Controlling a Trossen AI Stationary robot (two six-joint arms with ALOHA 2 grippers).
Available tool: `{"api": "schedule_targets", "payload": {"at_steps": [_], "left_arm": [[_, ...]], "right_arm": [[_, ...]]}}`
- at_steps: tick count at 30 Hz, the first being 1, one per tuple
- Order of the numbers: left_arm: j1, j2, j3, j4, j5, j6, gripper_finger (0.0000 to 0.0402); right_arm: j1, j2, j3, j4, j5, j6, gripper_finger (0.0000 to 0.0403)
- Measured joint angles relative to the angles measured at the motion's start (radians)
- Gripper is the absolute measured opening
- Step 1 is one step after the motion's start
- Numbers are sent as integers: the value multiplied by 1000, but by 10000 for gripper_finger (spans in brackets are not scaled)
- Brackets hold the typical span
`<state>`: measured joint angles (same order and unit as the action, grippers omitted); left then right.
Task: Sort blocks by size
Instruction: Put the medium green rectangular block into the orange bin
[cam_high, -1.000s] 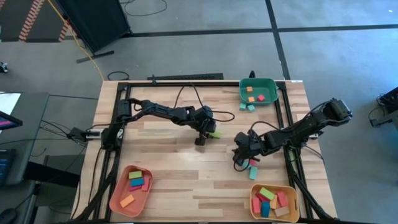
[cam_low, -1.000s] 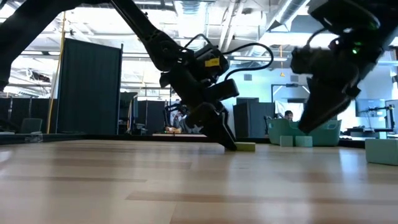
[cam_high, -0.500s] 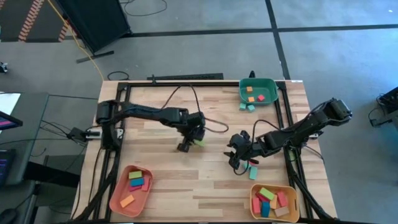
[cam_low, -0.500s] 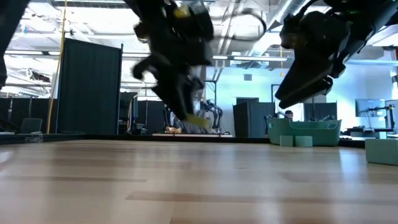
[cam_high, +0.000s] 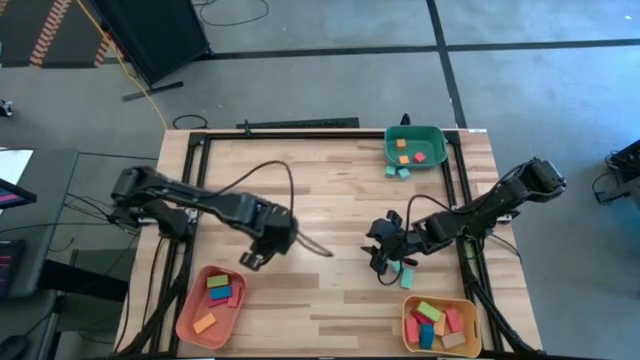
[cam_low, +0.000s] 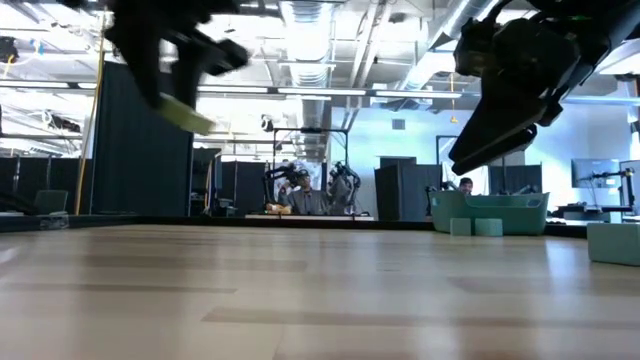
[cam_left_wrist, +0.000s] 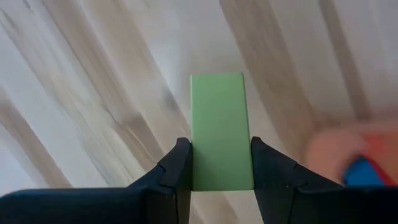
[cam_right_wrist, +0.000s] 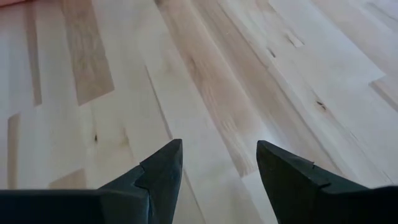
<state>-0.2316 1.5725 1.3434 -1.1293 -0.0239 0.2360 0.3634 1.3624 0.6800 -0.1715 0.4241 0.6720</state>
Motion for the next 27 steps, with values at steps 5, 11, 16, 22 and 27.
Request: {"api": "schedule_targets", "payload": {"at_steps": [5, 11, 16, 22, 27], "left_arm": [[-114, -59, 0, -140, 0, -168, 120], [-276, -125, 0, -231, 0, -413, 120], [-419, -165, -11, -249, 0, -632, 120], [-574, -173, -75, -240, 11, -875, 120], [-645, -172, -158, -141, 20, -992, 120]], "right_arm": [[-1, 0, 0, 0, 0, -2, 234], [-17, 0, 0, 0, 0, -3, 234], [-34, 0, 0, 0, -2, -23, 234], [-54, 0, 0, 0, -3, -39, 234], [-59, 0, 0, 0, -3, -54, 234]]}}
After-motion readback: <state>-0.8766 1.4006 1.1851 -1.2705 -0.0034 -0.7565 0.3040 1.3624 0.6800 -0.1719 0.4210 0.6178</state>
